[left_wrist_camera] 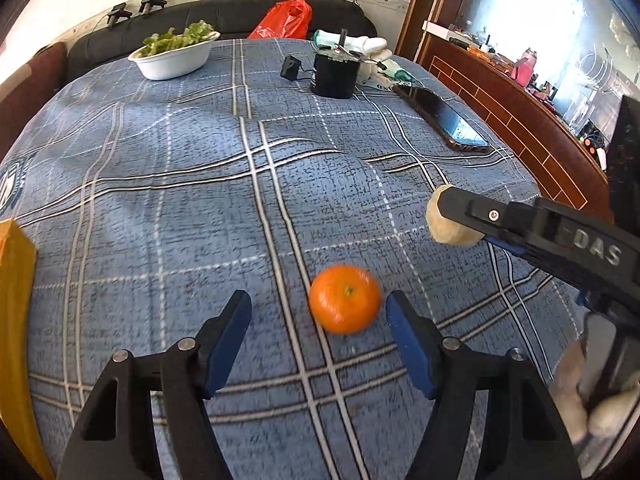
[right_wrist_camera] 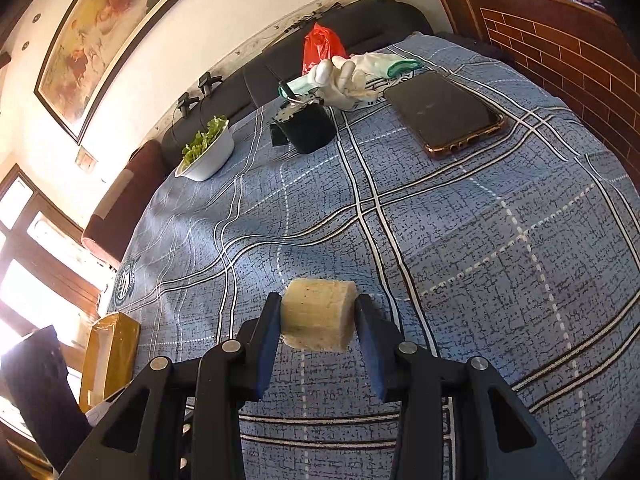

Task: Organize fruits
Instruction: 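Grasp the large yam block with the right gripper while the left grasps the orange, then carry the orange and yam block into the tray and open both grippers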

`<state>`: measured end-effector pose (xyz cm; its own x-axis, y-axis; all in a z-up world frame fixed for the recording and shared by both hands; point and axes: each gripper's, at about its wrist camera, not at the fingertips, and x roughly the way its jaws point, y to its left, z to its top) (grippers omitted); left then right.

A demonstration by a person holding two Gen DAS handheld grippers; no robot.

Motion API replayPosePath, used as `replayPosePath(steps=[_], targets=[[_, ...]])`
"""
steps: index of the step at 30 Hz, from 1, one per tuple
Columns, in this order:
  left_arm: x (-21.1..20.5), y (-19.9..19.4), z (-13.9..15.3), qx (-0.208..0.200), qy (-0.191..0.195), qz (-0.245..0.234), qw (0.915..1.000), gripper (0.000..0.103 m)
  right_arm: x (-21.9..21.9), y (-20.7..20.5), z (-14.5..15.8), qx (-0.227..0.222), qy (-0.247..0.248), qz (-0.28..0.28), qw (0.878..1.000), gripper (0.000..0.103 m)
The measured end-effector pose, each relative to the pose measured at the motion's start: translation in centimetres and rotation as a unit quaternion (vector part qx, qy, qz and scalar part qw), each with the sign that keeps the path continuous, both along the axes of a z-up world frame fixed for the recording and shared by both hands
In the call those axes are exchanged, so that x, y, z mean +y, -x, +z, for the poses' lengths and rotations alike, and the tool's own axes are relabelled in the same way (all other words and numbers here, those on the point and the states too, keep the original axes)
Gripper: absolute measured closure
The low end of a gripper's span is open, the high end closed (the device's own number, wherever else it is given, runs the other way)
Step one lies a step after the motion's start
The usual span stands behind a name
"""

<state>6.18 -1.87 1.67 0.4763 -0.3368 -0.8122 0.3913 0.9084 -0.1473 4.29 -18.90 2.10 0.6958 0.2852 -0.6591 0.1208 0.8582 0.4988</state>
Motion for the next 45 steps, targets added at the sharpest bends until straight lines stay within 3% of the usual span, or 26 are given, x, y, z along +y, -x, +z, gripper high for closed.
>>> replayPosePath(steps=[1, 2, 3, 9, 15, 18, 24, 27, 30, 34, 40, 45], targets=[[-0.2, 0.0, 0.0, -0.009, -0.008, 0.001, 0.9999, 0.043, 0.1, 0.0, 0.0, -0.001, 0.002, 0.002, 1.000, 0.063], [-0.4, 0.1, 0.0, -0.014, -0.012, -0.004, 0.9998, 0.061, 0.3, 0.0, 0.1, -0.003, 0.006, 0.005, 1.000, 0.063], [-0.5, 0.1, 0.0, -0.015, -0.014, -0.006, 0.9998, 0.069, 0.3, 0.0, 0.1, -0.004, 0.009, 0.005, 1.000, 0.063], [2.5, 1.3, 1.6, -0.017, 0.016, 0.025, 0.9994, 0.069, 1.1, 0.0, 0.1, -0.007, 0.019, 0.014, 1.000, 0.063], [10.7, 5.6, 5.3, -0.045, 0.056, 0.091, 0.9933, 0.068, 2.4, 0.2, 0.1, -0.013, 0.032, 0.034, 0.999, 0.063], [16.9, 8.5, 7.0, -0.070, 0.055, 0.152, 0.9843, 0.068, 3.3, 0.3, 0.3, -0.016, 0.037, 0.046, 0.998, 0.063], [29.6, 12.7, 8.1, -0.082, 0.050, 0.297, 0.9502, 0.068, 6.5, 1.3, 1.7, -0.031, 0.019, 0.080, 0.996, 0.063], [33.9, 14.3, 7.3, -0.076, 0.056, 0.339, 0.9361, 0.068, 9.9, 2.4, 2.7, -0.036, 0.001, 0.120, 0.992, 0.062], [36.2, 15.2, 6.3, -0.065, 0.067, 0.355, 0.9301, 0.068, 15.6, 3.3, 4.0, -0.038, 0.007, 0.177, 0.983, 0.062], [37.0, 15.9, 5.1, -0.061, 0.061, 0.360, 0.9290, 0.068, 22.9, 4.1, 5.0, -0.039, 0.034, 0.246, 0.968, 0.062], [36.4, 15.6, 3.4, -0.049, 0.048, 0.337, 0.9391, 0.068, 32.9, 4.5, 4.9, -0.029, 0.068, 0.327, 0.942, 0.062], [36.6, 14.9, 2.3, -0.037, 0.067, 0.327, 0.9419, 0.067, 39.1, 3.8, 3.6, -0.015, 0.107, 0.366, 0.924, 0.062]])
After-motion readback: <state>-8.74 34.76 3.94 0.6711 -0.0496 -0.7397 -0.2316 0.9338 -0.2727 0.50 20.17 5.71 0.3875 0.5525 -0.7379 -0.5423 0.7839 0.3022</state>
